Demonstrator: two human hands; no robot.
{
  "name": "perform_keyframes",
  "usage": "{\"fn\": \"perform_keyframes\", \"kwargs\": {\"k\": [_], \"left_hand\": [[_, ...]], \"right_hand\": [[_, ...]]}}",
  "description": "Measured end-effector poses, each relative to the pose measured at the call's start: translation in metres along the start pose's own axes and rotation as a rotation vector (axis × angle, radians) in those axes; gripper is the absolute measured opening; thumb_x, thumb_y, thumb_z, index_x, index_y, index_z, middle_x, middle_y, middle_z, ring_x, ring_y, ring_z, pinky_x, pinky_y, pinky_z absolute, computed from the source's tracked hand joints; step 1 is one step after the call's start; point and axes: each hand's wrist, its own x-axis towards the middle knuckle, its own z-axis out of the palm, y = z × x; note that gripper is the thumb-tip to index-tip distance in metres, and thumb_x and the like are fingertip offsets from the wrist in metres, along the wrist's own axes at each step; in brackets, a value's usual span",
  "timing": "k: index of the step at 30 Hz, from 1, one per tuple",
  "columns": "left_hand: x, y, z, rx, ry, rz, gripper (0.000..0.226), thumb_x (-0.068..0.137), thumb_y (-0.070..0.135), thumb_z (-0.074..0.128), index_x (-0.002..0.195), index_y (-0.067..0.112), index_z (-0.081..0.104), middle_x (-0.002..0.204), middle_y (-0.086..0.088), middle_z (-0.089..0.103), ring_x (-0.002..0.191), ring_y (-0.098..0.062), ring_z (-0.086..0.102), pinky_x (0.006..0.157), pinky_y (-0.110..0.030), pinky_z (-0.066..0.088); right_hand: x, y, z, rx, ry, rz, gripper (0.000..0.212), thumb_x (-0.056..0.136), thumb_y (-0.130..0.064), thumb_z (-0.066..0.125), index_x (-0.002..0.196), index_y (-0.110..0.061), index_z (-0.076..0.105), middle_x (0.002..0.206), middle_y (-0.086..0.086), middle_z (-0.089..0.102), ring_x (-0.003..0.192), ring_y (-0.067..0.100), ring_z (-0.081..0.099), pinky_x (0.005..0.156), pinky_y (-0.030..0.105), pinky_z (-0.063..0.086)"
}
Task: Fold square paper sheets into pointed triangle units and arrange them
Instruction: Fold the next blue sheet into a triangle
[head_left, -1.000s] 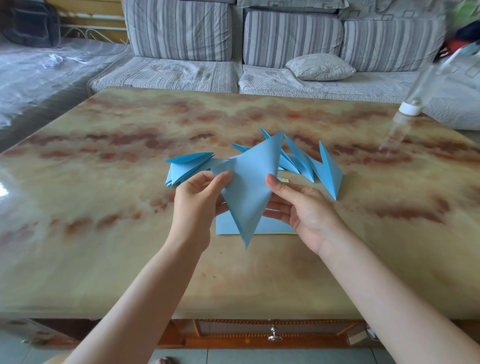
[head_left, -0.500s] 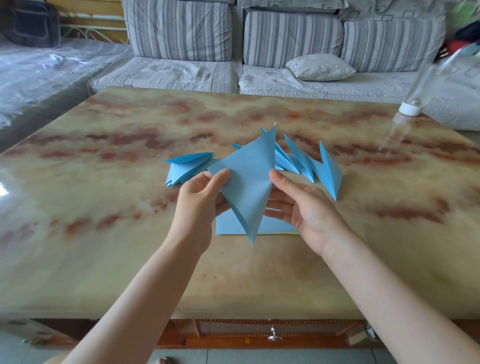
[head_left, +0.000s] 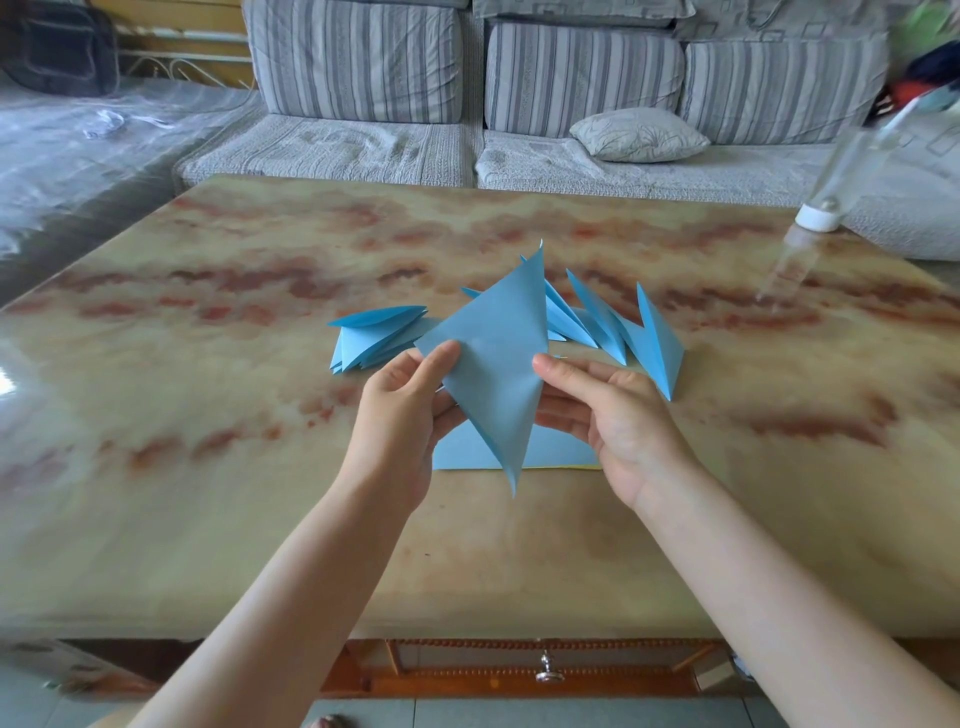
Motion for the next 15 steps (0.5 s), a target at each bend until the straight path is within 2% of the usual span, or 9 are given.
{"fn": "perform_keyframes", "kwargs": {"k": [5,8,10,12,14,15], "left_hand": [[0.005,0.006,-0.005,0.090,0.007,-0.103,0.011,0.093,0.012,0.054,0.094,0.011,0.065,0.091,-0.004,0.073,0.075,-0.014,0.069,0.071,-0.025,0.058],[0.008,0.012,-0.009,0.288,0.050,-0.078,0.008,0.091,0.014,0.058,0.096,0.016,0.065,0.100,-0.004,0.070,0.083,-0.014,0.067,0.071,-0.024,0.055],[0.008,0.012,-0.012,0.510,0.147,0.112,0.023,0.086,0.017,0.067,0.107,0.023,0.059,0.110,0.008,0.066,0.099,-0.010,0.062,0.075,-0.023,0.049],[0.006,0.014,-0.015,0.848,0.210,0.517,0.043,0.080,0.017,0.073,0.117,0.027,0.054,0.116,0.019,0.056,0.110,-0.008,0.049,0.090,-0.023,0.043],[0.008,0.020,-0.018,1.120,0.085,0.923,0.050,0.077,0.018,0.073,0.123,0.020,0.056,0.123,0.014,0.052,0.120,-0.010,0.036,0.105,-0.017,0.028],[0.011,0.022,-0.019,1.207,-0.018,1.030,0.049,0.077,0.021,0.072,0.123,0.018,0.058,0.125,0.012,0.053,0.125,-0.014,0.035,0.111,-0.020,0.021]], "right_hand": [[0.000,-0.002,-0.002,-0.099,0.008,-0.045,0.005,0.083,-0.012,0.071,0.084,-0.008,0.073,0.083,0.009,0.075,0.070,0.018,0.070,0.070,0.025,0.058],[0.000,-0.005,-0.005,-0.199,-0.011,-0.090,0.004,0.082,-0.010,0.071,0.079,-0.010,0.073,0.078,0.008,0.074,0.068,0.017,0.070,0.072,0.026,0.058],[0.000,-0.006,-0.004,-0.293,-0.038,-0.109,0.007,0.082,-0.008,0.072,0.075,-0.010,0.073,0.071,0.003,0.074,0.064,0.013,0.068,0.074,0.027,0.056],[-0.002,-0.007,-0.003,-0.379,-0.083,-0.115,0.009,0.081,-0.007,0.073,0.072,-0.010,0.072,0.067,0.000,0.072,0.062,0.011,0.066,0.073,0.025,0.055],[-0.003,-0.007,0.000,-0.422,-0.135,-0.122,0.009,0.080,-0.004,0.073,0.072,-0.007,0.071,0.066,0.000,0.071,0.060,0.010,0.065,0.069,0.020,0.054],[-0.004,-0.007,0.001,-0.431,-0.160,-0.126,0.007,0.079,-0.003,0.074,0.072,-0.005,0.071,0.066,0.001,0.070,0.059,0.009,0.064,0.066,0.018,0.053]]}}
